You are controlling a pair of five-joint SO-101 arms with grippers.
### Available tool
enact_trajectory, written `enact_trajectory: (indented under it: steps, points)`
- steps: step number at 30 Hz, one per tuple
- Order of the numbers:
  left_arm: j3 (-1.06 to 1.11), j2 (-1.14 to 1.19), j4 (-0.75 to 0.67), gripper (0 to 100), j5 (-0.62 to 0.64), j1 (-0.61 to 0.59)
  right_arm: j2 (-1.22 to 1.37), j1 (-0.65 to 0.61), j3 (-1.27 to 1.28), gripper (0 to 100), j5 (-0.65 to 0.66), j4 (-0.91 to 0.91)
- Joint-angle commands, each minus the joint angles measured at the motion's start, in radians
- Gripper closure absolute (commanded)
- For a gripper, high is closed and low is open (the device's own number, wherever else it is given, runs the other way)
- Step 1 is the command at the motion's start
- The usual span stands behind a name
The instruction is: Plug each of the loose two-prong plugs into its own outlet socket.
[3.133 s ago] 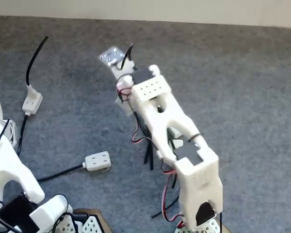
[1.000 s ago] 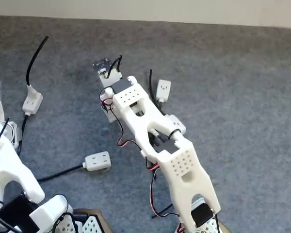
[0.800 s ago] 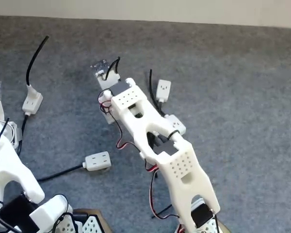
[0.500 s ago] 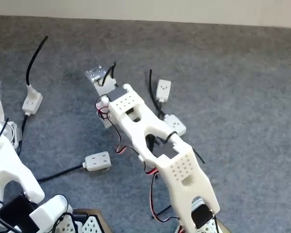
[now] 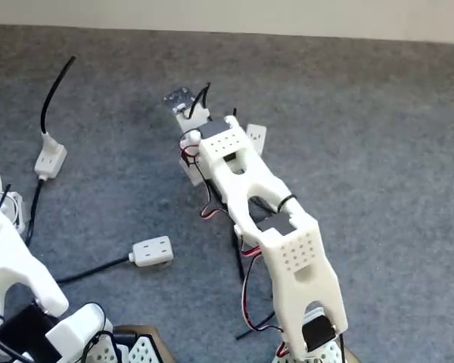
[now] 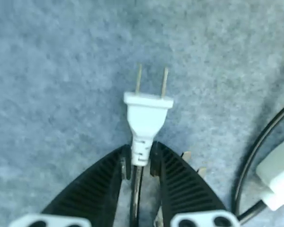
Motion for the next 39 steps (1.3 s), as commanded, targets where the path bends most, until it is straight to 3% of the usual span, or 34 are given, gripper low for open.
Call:
enact_trajectory:
  steps: [1,8,14,23,39]
  points:
    - [-0.002,-0.007,-0.014,78,-0.006,-0.005,-0.016,0.013,0.016,93.2,0.026,0.097]
    - [-0.002,-0.007,-0.014,78,-0.006,-0.001,-0.019,0.015,0.004,99.5,0.057,0.139]
    - [-0.002,-0.007,-0.011,78,-0.006,-0.005,-0.010,0.016,-0.104,98.8,-0.077,0.110]
    - [-0.002,-0.007,-0.012,78,-0.006,-0.004,-0.010,-0.004,-0.111,77.0,-0.074,0.111]
    - [-0.002,-0.007,-0.012,78,-0.006,-0.002,0.002,-0.008,-0.114,76.3,-0.072,-0.007]
